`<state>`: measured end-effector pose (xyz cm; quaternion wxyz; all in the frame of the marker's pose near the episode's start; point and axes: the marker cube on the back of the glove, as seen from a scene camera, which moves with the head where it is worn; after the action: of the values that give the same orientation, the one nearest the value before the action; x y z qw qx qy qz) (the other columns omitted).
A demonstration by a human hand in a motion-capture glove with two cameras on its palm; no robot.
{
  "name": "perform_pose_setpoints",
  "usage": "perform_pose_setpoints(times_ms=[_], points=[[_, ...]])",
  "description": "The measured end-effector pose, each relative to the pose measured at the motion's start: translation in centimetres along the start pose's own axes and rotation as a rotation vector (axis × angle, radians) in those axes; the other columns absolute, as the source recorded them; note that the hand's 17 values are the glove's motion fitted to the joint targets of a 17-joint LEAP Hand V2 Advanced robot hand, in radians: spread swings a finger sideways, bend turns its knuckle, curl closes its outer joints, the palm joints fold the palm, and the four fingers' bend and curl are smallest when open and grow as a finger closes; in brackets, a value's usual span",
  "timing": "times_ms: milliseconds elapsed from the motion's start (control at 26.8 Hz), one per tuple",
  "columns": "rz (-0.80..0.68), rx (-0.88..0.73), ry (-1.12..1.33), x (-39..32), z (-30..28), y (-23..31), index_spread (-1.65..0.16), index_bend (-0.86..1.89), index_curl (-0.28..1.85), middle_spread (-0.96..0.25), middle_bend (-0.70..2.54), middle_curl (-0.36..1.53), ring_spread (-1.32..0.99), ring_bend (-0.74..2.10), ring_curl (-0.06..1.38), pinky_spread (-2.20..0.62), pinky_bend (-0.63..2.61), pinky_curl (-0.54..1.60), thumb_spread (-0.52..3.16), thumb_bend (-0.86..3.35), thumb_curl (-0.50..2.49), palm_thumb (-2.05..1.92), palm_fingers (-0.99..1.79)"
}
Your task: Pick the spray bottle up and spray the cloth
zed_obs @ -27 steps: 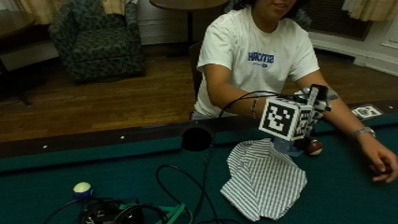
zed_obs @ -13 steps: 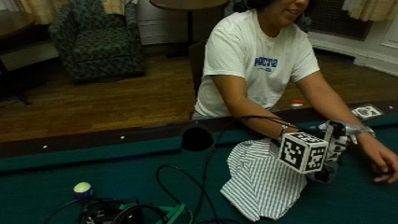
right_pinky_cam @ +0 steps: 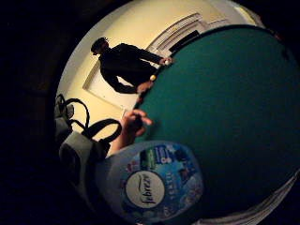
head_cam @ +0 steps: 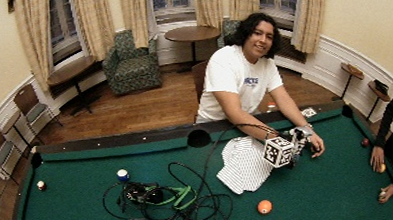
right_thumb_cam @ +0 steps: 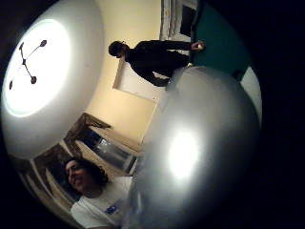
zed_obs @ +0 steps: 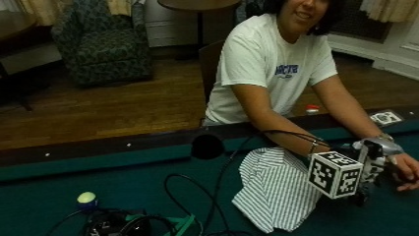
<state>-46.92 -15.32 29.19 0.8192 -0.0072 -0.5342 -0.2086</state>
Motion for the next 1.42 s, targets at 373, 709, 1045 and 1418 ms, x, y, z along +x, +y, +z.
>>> perform_pose_setpoints(times_ms=[373,709,1045,1418], points=[[0.113,-0.162,-0.012,1.8,0.3,0.7,-0.31,0.19,0.47,-0.19,0.44,0.46,-0.18,0.44,0.41,0.04,0.13,0.18,0.95,-0.03,0.45,0.72,1.14],[0.168,-0.33,0.254,3.6,-1.9,4.0,-0.31,0.19,0.47,-0.19,0.44,0.46,-0.18,0.44,0.41,0.04,0.13,0.18,0.95,-0.03,0.45,0.72,1.14],[0.132,-0.384,0.568,1.9,-7.8,7.9,-0.31,0.19,0.47,-0.19,0.44,0.46,-0.18,0.44,0.41,0.04,0.13,0.18,0.95,-0.03,0.45,0.72,1.14],[0.051,-0.49,0.857,-2.1,-14.3,13.7,-0.31,0.19,0.47,-0.19,0.44,0.46,-0.18,0.44,0.41,0.04,0.13,0.18,0.95,-0.03,0.45,0.72,1.14]])
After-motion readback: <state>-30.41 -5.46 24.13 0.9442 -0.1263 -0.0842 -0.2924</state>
